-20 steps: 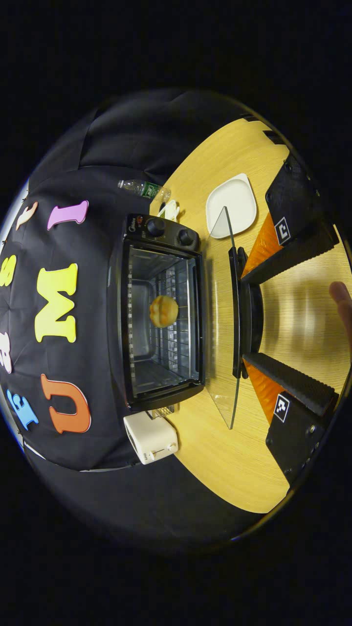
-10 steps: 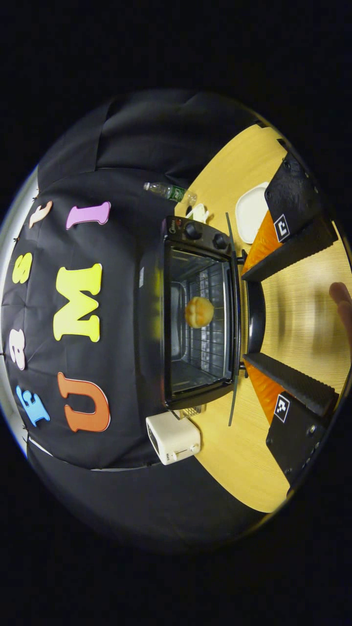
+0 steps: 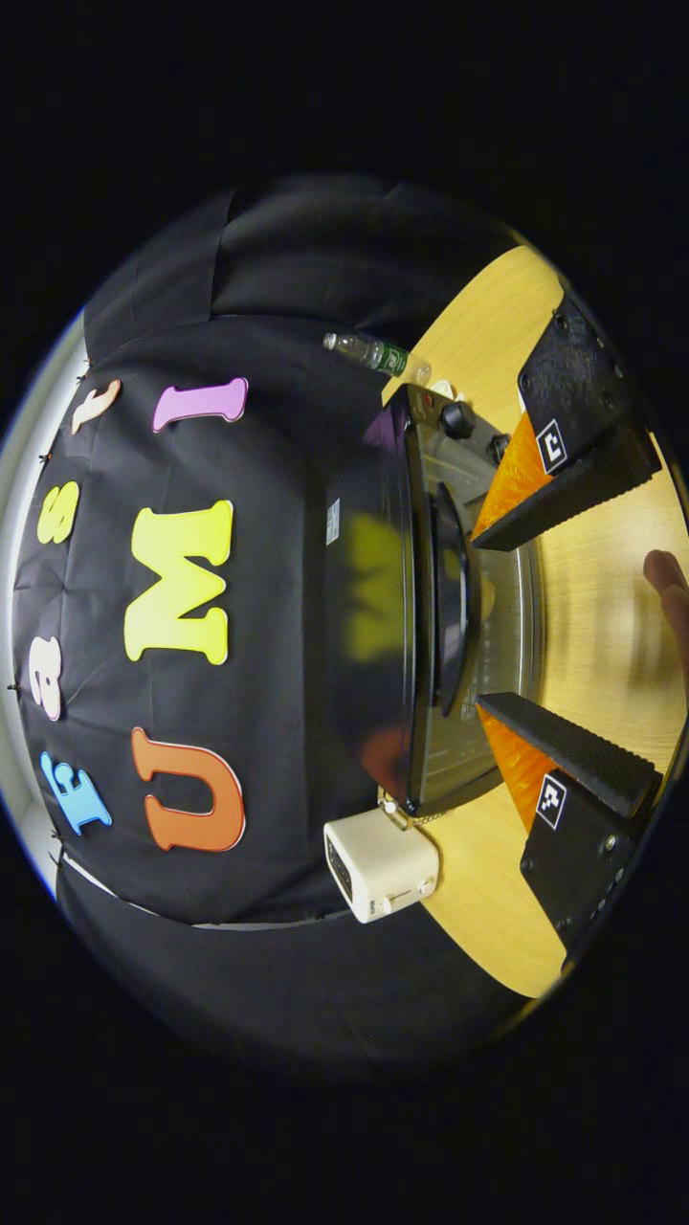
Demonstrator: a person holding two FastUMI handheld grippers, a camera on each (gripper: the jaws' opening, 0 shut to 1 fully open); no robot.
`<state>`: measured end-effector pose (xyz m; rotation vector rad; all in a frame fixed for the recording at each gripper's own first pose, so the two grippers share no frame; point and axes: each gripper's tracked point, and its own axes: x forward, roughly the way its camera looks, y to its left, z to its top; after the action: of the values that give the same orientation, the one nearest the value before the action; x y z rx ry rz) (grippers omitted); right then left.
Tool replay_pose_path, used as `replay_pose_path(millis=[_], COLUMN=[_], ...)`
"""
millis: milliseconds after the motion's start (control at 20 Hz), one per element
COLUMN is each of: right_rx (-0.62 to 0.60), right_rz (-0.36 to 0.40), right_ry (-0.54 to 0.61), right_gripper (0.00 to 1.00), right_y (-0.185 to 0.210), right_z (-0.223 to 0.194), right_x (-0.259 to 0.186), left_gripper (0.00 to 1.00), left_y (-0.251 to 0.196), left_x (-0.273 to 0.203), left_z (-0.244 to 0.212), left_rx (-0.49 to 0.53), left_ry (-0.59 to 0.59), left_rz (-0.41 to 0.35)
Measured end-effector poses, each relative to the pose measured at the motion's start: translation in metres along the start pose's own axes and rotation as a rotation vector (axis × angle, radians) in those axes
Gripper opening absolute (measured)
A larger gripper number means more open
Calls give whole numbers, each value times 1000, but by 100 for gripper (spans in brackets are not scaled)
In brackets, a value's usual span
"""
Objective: Open the electric oven with the left hand, put the food in, and close the electric oven.
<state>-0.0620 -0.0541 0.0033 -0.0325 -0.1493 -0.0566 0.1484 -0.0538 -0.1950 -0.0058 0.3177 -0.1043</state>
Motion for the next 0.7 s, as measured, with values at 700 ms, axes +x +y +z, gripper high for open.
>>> replay_pose_path(millis=[700], right_rx=[17], right_rz=[-20], right_ry=[15], right_gripper=[94], right_y=[-11], right_z=[-8], right_x=[-7], left_gripper=[95], left_y=[10], left_x=[-105], left_z=[80], left_rx=[-24], left_ry=[-217], left_rz=[-4])
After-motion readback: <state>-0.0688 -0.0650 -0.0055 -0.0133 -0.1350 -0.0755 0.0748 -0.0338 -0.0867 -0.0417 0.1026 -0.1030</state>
